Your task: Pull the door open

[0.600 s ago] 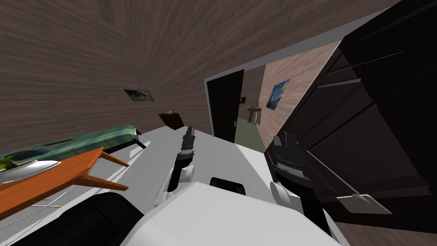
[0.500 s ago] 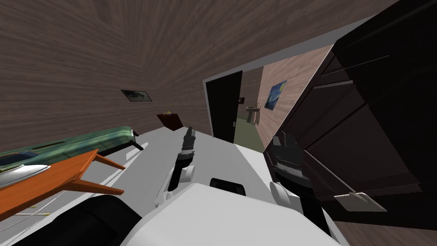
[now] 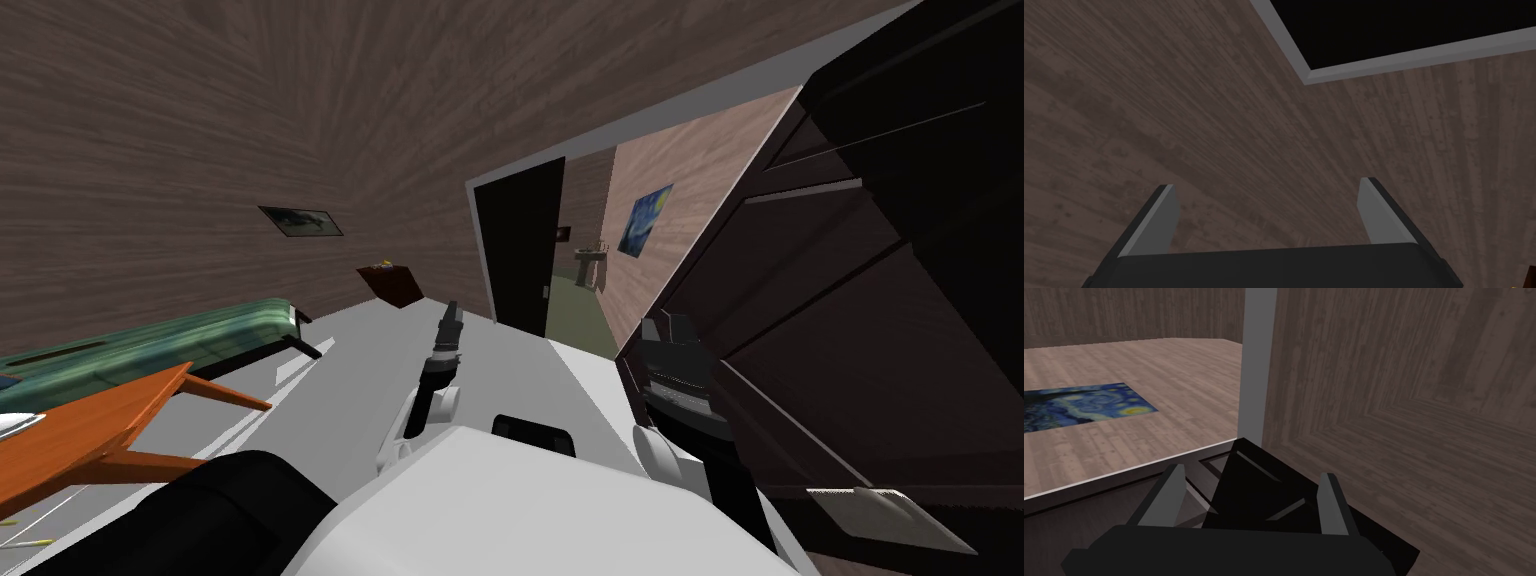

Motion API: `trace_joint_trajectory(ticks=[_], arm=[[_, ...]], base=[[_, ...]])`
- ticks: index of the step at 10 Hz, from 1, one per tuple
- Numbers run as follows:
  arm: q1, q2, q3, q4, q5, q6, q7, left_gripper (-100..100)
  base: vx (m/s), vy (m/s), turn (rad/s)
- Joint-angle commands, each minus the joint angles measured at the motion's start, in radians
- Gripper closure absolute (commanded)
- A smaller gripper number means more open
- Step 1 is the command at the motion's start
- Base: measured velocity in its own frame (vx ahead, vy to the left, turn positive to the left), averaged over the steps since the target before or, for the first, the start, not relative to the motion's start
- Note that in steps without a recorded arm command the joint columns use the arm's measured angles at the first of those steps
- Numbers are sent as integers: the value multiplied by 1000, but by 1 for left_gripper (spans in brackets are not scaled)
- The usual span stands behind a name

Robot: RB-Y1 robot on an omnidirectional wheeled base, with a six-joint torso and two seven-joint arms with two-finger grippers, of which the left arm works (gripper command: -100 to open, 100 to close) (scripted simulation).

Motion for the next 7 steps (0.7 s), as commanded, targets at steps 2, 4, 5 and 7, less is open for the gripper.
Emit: trace_joint_trajectory(ticks=[2, 4, 5, 7], arm=[[-14, 15, -5, 63, 8, -16, 16, -100], [-24, 22, -7, 100, 13, -25, 24, -100], [-29, 26, -8, 118, 15, -30, 28, -100], [-40, 34, -10, 161, 20, -40, 37, -100]], base=[[147, -70, -65], [105, -40, -48], [102, -42, -52], [97, -44, -56]])
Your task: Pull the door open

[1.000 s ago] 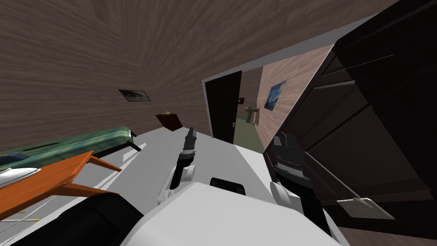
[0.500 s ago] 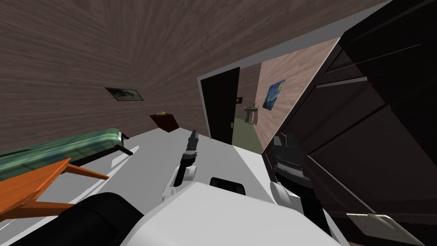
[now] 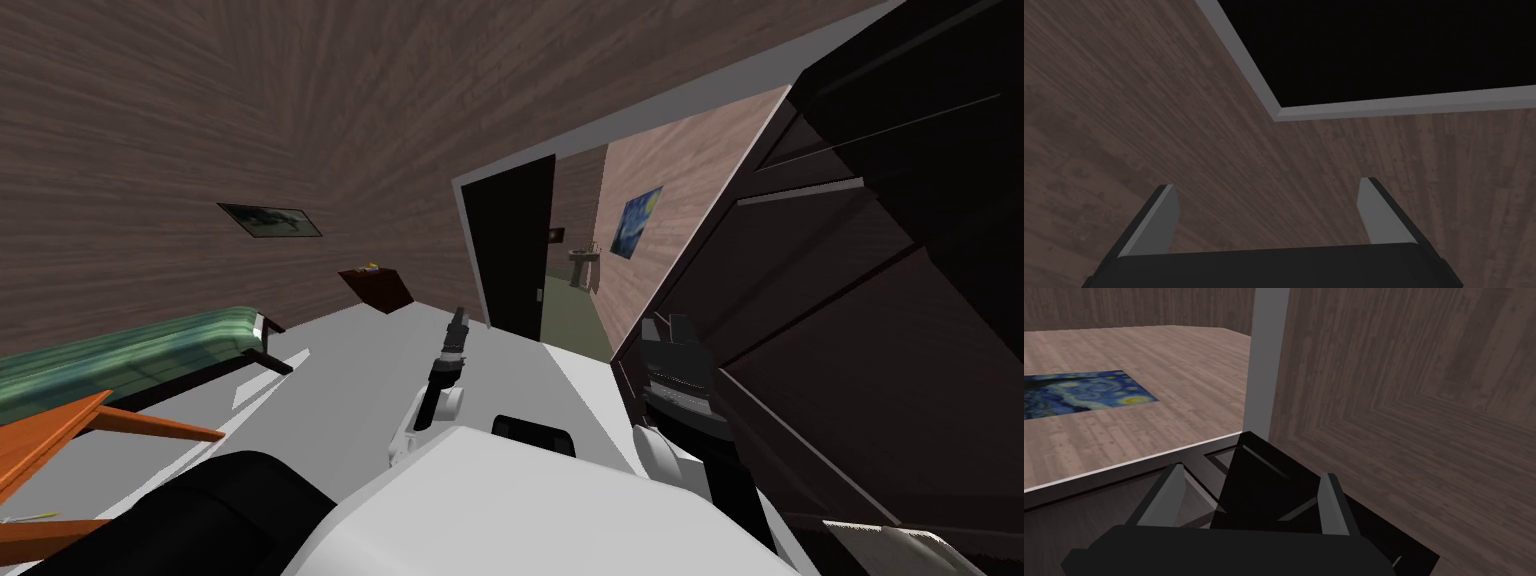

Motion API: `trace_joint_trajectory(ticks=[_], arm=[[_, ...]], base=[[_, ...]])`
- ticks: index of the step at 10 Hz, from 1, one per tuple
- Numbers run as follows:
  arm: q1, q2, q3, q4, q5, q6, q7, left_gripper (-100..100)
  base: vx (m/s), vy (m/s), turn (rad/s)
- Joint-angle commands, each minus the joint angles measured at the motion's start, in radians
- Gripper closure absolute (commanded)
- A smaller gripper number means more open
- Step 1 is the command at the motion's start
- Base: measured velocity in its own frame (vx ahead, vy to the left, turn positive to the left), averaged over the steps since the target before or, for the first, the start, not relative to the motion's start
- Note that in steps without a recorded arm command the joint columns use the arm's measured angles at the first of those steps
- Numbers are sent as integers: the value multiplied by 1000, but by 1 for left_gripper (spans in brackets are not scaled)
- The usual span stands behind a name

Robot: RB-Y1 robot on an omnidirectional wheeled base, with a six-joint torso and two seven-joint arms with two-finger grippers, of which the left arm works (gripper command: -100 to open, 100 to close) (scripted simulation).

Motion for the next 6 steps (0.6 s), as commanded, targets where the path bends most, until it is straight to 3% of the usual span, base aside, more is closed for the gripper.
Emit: trace_joint_trajectory(ticks=[1, 6], arm=[[-10, 7, 0, 45, 5, -17, 9, -100], [-40, 27, -6, 159, 19, -45, 34, -100]], base=[[97, -45, -55], [103, -44, -61]])
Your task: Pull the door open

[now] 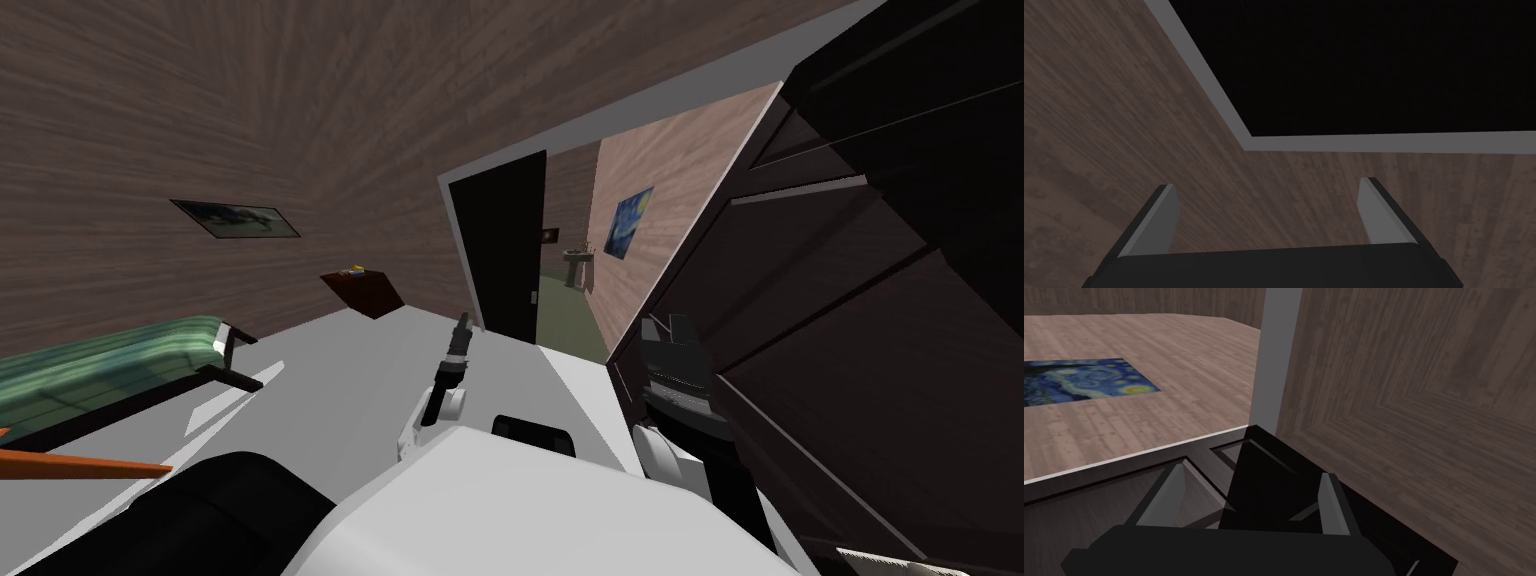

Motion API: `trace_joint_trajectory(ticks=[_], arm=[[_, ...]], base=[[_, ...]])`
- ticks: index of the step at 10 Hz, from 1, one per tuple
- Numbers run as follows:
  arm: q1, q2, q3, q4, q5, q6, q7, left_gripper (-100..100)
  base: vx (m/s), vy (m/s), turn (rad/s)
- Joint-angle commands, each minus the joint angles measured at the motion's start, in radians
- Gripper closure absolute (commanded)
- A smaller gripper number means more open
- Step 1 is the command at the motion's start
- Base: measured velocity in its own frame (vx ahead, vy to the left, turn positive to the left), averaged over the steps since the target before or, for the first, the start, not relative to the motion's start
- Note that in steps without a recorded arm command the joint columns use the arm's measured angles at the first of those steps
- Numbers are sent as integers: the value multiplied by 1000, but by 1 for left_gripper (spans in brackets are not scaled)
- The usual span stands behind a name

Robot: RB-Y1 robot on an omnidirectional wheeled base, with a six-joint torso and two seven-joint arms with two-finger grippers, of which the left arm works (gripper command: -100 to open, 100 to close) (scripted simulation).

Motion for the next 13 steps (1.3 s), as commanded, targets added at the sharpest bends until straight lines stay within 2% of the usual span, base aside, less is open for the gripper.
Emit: trace_joint_trajectory(ticks=[1, 13], arm=[[-11, 7, -1, 43, 6, -14, 10, -100], [-90, 52, -17, 348, 43, -88, 77, -100]], base=[[97, -43, -54], [109, -49, -67]])
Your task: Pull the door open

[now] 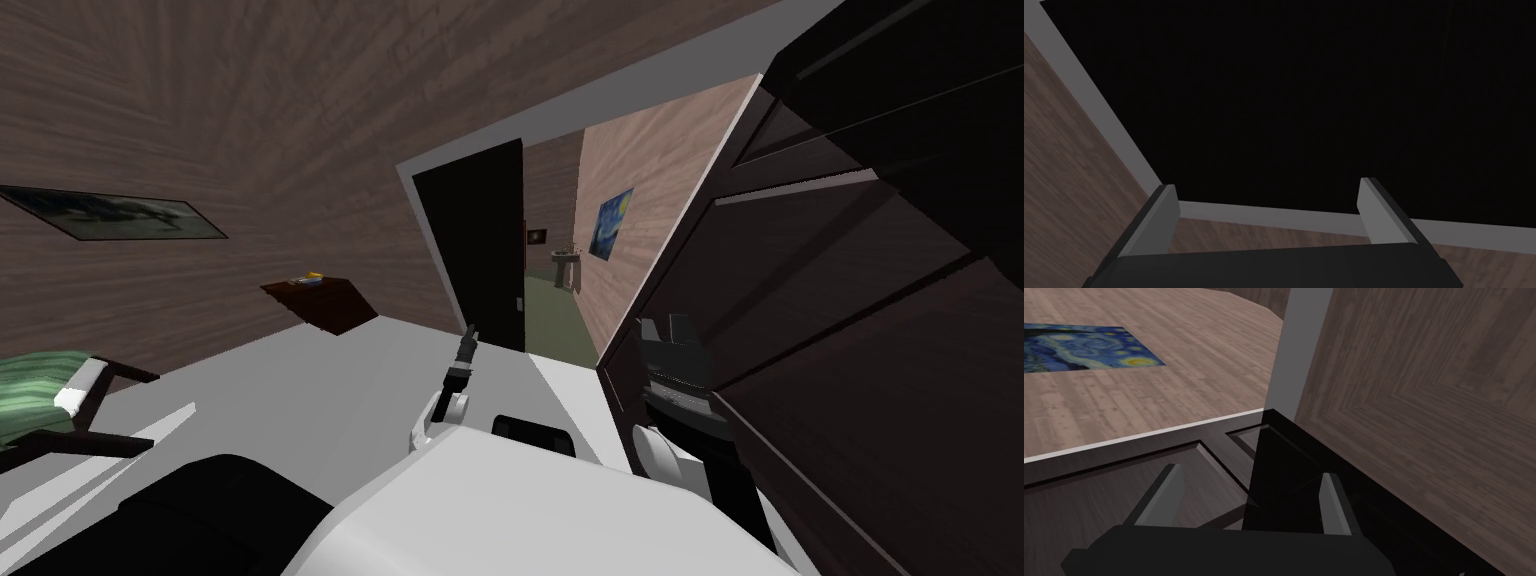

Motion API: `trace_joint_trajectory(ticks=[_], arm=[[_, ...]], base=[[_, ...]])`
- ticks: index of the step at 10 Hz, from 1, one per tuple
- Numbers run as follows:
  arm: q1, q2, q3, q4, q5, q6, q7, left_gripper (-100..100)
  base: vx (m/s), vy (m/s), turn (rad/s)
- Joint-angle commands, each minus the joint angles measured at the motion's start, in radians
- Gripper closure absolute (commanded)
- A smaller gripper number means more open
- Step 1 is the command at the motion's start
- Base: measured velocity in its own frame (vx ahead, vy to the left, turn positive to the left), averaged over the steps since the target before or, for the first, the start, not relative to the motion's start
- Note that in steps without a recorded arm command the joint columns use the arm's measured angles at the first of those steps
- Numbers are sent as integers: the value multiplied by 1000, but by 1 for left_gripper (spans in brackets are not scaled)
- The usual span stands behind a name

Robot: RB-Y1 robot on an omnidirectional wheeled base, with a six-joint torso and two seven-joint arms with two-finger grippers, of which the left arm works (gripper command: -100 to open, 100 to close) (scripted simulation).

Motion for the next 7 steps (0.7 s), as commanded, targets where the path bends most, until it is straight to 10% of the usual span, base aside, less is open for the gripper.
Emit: trace_joint_trajectory(ticks=[1, 7], arm=[[-11, 5, -2, 46, 5, -14, 10, -100], [-44, 22, -9, 174, 20, -46, 38, -100]], base=[[106, -36, -63], [93, -31, -56]])
